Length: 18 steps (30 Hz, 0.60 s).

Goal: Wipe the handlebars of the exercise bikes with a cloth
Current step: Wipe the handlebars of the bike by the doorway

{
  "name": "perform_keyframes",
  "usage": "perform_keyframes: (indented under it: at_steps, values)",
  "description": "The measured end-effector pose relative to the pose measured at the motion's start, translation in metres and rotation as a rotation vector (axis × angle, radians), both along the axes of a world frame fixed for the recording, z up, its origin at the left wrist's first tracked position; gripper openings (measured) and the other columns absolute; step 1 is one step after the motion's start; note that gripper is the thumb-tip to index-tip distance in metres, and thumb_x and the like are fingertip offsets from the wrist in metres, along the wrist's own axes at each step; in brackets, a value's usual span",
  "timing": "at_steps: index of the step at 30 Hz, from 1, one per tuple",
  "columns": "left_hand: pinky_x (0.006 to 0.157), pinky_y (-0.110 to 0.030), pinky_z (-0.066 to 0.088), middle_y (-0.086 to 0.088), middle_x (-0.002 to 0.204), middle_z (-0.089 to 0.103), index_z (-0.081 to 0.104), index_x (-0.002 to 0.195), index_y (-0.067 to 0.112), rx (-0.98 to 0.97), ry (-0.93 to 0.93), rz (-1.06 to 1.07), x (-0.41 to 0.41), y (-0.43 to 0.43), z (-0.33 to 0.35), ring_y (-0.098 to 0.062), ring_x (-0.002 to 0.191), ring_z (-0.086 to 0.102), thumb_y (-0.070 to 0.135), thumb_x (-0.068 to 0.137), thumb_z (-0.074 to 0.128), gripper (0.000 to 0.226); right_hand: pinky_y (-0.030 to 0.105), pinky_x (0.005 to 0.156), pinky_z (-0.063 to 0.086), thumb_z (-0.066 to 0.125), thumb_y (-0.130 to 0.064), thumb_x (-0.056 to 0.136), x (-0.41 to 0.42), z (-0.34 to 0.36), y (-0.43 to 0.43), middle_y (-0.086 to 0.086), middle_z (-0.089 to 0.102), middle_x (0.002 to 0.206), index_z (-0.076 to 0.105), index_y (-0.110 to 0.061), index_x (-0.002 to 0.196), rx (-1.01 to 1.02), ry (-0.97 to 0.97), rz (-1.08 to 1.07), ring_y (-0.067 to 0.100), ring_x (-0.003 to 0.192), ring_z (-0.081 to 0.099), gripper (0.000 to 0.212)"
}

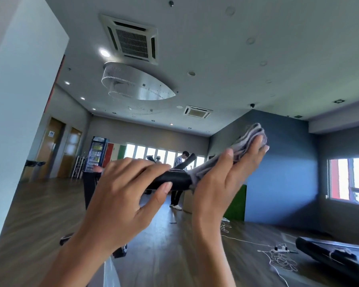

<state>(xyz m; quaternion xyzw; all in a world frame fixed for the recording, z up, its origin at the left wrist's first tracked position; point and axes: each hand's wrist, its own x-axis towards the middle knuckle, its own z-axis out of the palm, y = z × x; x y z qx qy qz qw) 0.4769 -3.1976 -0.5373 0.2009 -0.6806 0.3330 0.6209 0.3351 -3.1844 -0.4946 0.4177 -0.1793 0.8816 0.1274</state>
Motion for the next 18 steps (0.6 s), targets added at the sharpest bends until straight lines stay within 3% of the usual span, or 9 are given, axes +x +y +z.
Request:
perform_keyframes:
  at_steps: [2, 6, 8, 12, 16, 18]
  values:
    - [0.086, -0.036, 0.042, 0.006, 0.096, 0.065, 0.072, 0.109, 0.015, 0.009, 0.042, -0.052, 0.003, -0.001, -0.002, -0.015, 0.090, 0.058, 0.041, 0.093, 0.052, 0.036, 0.036, 0.123, 0.003, 0.033, -0.025, 0.099, 0.014, -0.025, -0.004, 0.005, -0.004, 0.164, 0.025, -0.017, 0.152, 0.012, 0.191, -0.242, 0.018, 0.152, -0.005, 0.055]
    - [0.086, -0.042, 0.044, 0.006, 0.096, 0.064, 0.071, 0.110, 0.016, 0.034, 0.060, -0.073, 0.005, -0.002, -0.003, -0.015, 0.091, 0.058, 0.043, 0.092, 0.053, 0.037, 0.047, 0.122, 0.007, 0.025, -0.036, 0.102, -0.019, -0.043, -0.015, 0.018, 0.018, 0.157, 0.035, -0.010, 0.143, -0.010, 0.555, -0.705, 0.045, 0.148, 0.002, 0.049]
    - [0.087, -0.043, 0.044, 0.007, 0.097, 0.064, 0.071, 0.111, 0.018, 0.052, 0.059, -0.085, 0.006, -0.004, -0.004, -0.015, 0.092, 0.058, 0.044, 0.092, 0.053, 0.037, 0.047, 0.121, 0.012, 0.026, -0.036, 0.102, -0.045, -0.024, -0.014, 0.018, 0.028, 0.153, 0.043, -0.012, 0.137, -0.072, 0.580, -0.785, 0.047, 0.146, 0.010, 0.046]
    - [0.088, -0.046, 0.044, 0.006, 0.099, 0.063, 0.071, 0.113, 0.019, 0.063, 0.071, -0.124, 0.008, -0.008, -0.005, -0.016, 0.095, 0.059, 0.045, 0.092, 0.054, 0.038, 0.046, 0.120, 0.016, 0.027, -0.028, 0.101, -0.033, -0.007, -0.011, 0.021, 0.048, 0.143, 0.062, -0.003, 0.118, -0.107, 0.454, -0.700, 0.048, 0.144, 0.017, 0.046]
    - [0.086, -0.048, 0.045, 0.003, 0.101, 0.063, 0.071, 0.110, 0.019, 0.069, 0.118, -0.185, 0.011, -0.010, -0.006, -0.017, 0.097, 0.059, 0.046, 0.090, 0.056, 0.037, 0.046, 0.118, 0.023, 0.022, -0.034, 0.101, -0.027, -0.027, -0.021, 0.011, 0.067, 0.122, 0.063, -0.014, 0.115, -0.297, 0.719, -1.000, 0.038, 0.136, 0.039, 0.047]
    - [0.088, -0.047, 0.044, 0.005, 0.101, 0.062, 0.068, 0.112, 0.021, 0.085, 0.136, -0.235, 0.013, -0.014, -0.009, -0.012, 0.099, 0.057, 0.047, 0.089, 0.057, 0.037, 0.045, 0.115, 0.028, 0.022, -0.037, 0.101, -0.052, -0.006, -0.028, 0.011, 0.067, 0.117, 0.064, -0.016, 0.110, -0.427, 0.698, -1.016, 0.035, 0.131, 0.046, 0.048]
